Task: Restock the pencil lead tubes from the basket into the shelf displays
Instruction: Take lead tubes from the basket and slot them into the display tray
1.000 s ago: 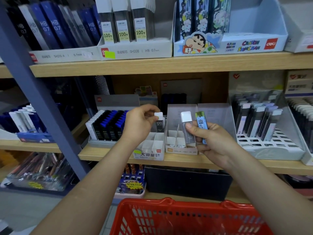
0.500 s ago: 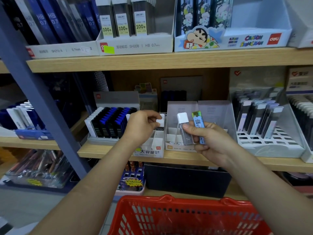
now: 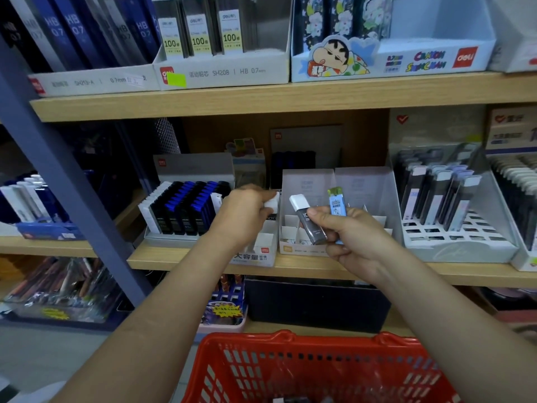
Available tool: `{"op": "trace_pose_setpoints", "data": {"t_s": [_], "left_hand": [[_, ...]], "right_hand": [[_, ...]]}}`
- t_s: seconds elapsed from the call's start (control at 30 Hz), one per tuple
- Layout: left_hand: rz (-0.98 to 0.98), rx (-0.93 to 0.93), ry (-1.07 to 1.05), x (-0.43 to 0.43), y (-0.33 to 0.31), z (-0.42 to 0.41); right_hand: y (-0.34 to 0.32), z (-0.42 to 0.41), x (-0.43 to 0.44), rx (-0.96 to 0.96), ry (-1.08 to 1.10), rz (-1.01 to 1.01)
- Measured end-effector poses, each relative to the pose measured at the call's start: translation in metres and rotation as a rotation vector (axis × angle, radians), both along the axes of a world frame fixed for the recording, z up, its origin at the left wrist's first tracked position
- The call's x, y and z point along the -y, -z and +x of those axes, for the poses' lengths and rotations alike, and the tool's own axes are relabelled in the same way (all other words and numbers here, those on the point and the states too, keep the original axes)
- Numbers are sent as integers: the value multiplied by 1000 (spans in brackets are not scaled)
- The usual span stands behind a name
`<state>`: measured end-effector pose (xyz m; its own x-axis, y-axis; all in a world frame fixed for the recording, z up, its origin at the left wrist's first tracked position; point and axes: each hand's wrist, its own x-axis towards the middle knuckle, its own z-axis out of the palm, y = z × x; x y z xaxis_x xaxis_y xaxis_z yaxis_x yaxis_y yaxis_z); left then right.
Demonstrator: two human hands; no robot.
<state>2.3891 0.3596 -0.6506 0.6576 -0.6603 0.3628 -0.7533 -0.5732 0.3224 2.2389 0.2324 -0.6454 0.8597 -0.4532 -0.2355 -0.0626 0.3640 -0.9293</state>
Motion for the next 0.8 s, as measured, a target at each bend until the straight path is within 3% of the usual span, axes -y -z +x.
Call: {"op": "trace_pose_setpoints", "data": {"t_s": [0.5, 0.63, 0.73, 0.8], "left_hand": [[-64, -28, 50, -29, -11, -12], [207, -206, 197, -67, -22, -29], [339, -72, 174, -76, -20, -34], [307, 20, 155, -73, -16, -35]], "right_hand": [[-5, -2, 0, 10, -12, 63], [-2, -1, -1, 3, -21, 76], [-1, -1, -4, -2, -31, 74], [-2, 0, -9, -11, -34, 57]]}}
